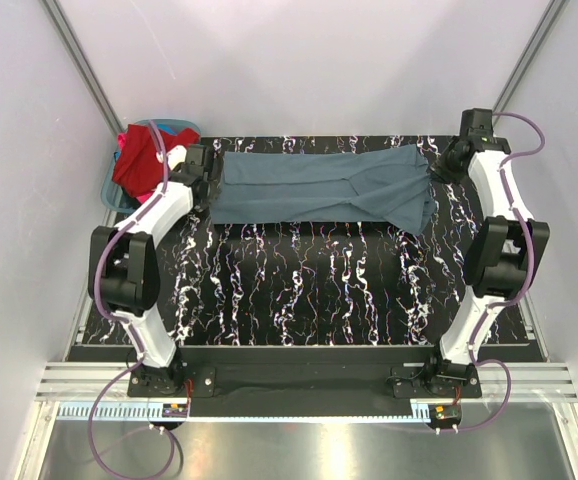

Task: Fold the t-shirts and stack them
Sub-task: Fold the tshirt

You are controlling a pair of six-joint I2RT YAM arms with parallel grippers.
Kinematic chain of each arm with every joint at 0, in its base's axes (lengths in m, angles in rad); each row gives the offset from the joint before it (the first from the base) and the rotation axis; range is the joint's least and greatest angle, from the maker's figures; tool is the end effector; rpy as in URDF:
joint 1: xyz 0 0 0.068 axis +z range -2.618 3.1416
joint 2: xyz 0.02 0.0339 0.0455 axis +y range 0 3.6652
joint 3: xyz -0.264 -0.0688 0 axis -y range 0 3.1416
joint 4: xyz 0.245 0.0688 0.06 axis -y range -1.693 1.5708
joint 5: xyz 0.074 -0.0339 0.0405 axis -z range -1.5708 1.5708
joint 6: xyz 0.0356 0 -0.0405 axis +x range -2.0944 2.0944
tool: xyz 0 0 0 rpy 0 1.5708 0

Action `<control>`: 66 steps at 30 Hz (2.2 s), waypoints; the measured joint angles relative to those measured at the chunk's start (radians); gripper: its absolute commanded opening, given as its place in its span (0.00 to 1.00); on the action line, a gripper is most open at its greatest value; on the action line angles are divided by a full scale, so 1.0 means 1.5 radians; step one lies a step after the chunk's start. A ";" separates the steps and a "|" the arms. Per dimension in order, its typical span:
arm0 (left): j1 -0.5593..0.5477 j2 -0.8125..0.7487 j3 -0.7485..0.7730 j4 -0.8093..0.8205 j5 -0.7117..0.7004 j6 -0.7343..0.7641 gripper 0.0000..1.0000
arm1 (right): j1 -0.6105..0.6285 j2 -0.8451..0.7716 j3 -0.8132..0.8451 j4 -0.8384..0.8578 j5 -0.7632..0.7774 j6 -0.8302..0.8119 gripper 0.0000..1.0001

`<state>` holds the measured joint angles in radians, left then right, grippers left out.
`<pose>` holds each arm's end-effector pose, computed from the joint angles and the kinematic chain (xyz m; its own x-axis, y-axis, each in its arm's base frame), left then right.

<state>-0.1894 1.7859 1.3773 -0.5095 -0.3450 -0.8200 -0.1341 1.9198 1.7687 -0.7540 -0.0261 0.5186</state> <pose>0.3856 -0.0617 0.2437 -0.5144 -0.6020 -0.6108 -0.5872 0.7663 -0.2607 0.4255 -0.0565 0.2978 -0.6186 0.5834 -0.5262 0.4885 0.8102 0.3240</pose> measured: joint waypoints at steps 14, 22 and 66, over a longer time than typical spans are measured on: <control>-0.008 0.025 0.010 0.002 -0.014 0.018 0.00 | 0.000 0.048 0.074 -0.019 -0.002 -0.043 0.00; -0.018 0.052 0.054 0.007 -0.035 0.041 0.00 | 0.002 0.087 0.119 -0.023 -0.002 -0.056 0.00; -0.047 0.120 0.136 0.011 -0.093 0.113 0.00 | 0.053 0.302 0.465 -0.107 0.005 -0.147 0.00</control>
<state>-0.2592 1.9659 1.5818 -0.4931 -0.4843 -0.6510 -0.0540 2.3734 2.4660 -0.9138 -0.0185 0.2985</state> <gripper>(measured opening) 0.007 0.012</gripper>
